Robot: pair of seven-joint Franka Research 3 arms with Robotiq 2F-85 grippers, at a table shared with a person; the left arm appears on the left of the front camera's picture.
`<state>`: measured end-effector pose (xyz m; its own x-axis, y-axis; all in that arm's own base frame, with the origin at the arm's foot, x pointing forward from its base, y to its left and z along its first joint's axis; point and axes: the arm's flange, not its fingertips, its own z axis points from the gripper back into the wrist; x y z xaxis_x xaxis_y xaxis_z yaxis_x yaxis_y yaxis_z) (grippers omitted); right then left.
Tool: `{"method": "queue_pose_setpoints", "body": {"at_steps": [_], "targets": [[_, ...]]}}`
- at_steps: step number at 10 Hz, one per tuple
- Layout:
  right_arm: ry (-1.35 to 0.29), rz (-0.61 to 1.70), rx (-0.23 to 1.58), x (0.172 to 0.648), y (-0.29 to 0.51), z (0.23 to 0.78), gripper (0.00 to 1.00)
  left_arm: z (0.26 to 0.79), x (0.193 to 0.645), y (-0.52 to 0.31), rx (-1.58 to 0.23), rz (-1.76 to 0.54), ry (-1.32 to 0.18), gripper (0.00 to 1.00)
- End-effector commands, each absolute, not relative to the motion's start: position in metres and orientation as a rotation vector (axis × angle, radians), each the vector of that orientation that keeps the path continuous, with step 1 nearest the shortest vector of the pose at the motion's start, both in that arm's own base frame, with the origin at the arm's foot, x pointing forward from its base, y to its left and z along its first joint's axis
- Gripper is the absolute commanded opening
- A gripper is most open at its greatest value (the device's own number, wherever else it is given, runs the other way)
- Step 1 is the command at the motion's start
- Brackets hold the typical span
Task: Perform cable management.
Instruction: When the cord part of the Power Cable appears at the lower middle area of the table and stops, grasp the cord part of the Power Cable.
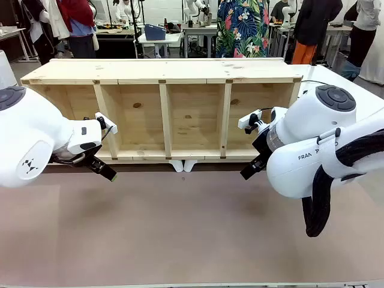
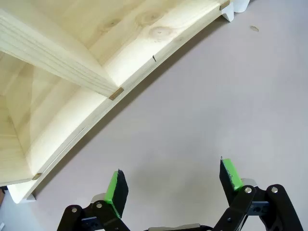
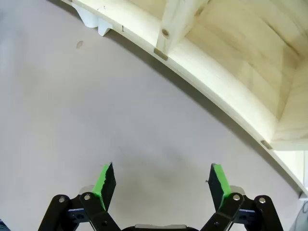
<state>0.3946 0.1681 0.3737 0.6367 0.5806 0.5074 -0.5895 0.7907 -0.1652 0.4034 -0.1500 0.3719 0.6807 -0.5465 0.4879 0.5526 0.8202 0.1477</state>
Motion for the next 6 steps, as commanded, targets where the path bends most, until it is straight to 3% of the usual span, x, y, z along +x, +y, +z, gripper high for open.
{"method": "queue_pose_setpoints", "body": {"at_steps": [1,6], "targets": [[-0.574,0.668,0.016,0.3946,0.1681,0.3737,1.0,0.3719,0.4033,-0.1501,-0.012,-0.617,-0.544,1.0],[-0.574,0.668,0.016,0.3946,0.1681,0.3737,1.0,0.3719,0.4033,-0.1501,-0.012,-0.617,-0.544,1.0]]}}
